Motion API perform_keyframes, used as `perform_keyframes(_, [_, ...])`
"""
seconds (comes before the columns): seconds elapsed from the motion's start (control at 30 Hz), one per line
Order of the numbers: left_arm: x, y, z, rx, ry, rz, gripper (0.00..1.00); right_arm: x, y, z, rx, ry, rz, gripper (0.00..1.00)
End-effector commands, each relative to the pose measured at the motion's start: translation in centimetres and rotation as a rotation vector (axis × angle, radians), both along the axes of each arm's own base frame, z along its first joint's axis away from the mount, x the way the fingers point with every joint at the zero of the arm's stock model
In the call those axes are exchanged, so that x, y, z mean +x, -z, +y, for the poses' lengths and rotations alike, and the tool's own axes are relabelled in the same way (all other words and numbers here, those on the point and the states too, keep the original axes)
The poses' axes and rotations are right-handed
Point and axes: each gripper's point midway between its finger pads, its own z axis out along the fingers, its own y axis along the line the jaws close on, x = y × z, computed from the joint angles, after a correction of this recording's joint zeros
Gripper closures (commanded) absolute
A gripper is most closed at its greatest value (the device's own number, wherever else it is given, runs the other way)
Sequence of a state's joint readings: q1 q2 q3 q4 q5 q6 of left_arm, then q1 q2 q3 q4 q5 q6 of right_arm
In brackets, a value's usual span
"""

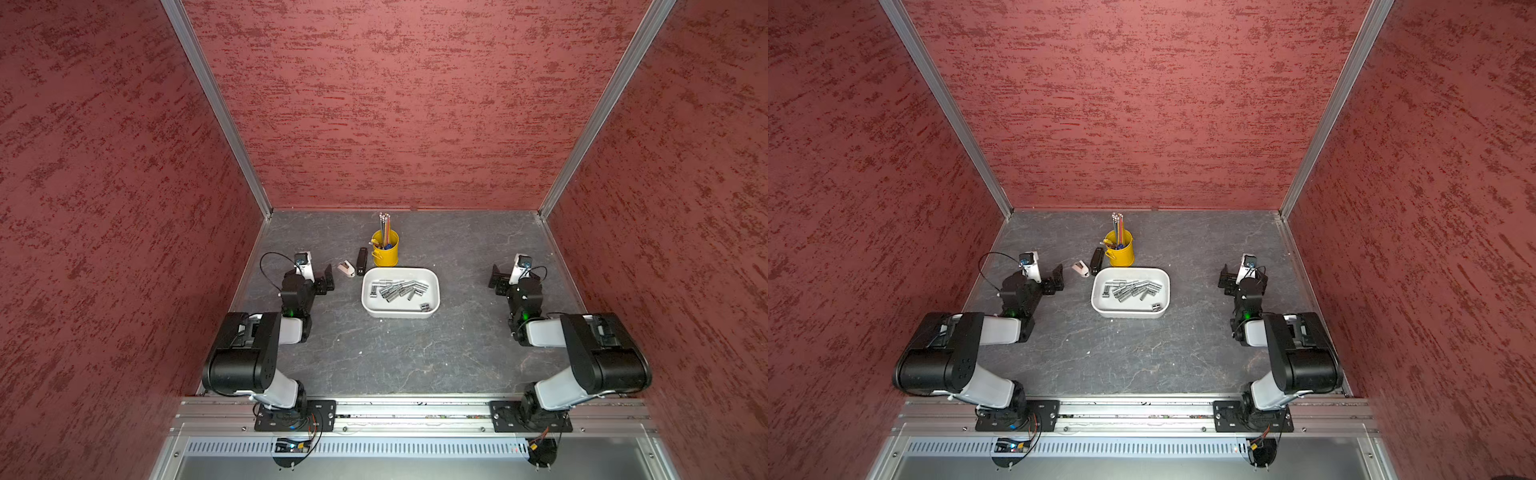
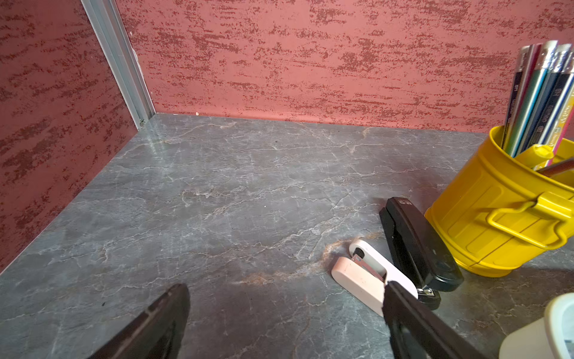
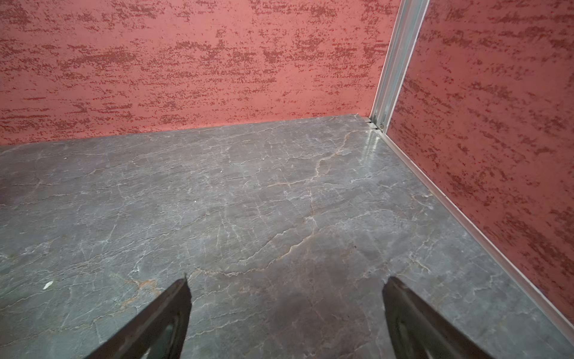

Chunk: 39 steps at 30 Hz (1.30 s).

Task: Take out the socket from the storage box
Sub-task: Pick up the socket head from the storage box.

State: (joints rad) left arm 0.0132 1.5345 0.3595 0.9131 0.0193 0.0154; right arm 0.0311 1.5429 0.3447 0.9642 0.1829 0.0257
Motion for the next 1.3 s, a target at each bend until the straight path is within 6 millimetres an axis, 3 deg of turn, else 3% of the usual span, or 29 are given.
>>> perform_keyframes(0.0, [0.4, -0.4, 0.2, 0.009, 0.000, -0.012, 0.00, 0.5, -0.6, 0.4, -0.002, -0.018, -0.016, 0.01])
perform_keyframes(0.8, [0.5, -0.5, 0.2, 0.006, 0.003, -0.013, 0.00, 0.5, -0.4, 0.3, -0.002, -0.016, -0.011, 0.01])
perform_keyframes(0.93, [0.0, -0.7, 1.2, 0.002, -0.067, -0.035, 0.00, 0.6, -0.5, 0.3, -0.001, -0.016, -0.012, 0.02])
perform_keyframes(1.03, [-1.7, -2.7, 1.2, 0.032, -0.100, -0.112, 0.00, 0.4, -1.0, 0.4, -0.006, -0.018, -0.024, 0.02])
perform_keyframes(1.1, [-2.4, -4.7, 0.3, 0.065, -0.075, -0.136, 0.00, 0.0, -2.0, 0.5, -0.018, -0.019, -0.020, 0.02])
perform_keyframes(1.13, [-2.8, -5.9, -0.4, 0.084, -0.057, -0.152, 0.00, -0.2, -3.5, 0.6, -0.030, -0.006, -0.038, 0.02])
perform_keyframes(1.27, [-5.0, -11.4, -0.6, -0.197, -0.089, -0.290, 0.00, -1.1, -6.9, 0.8, -0.003, 0.059, -0.036, 0.01])
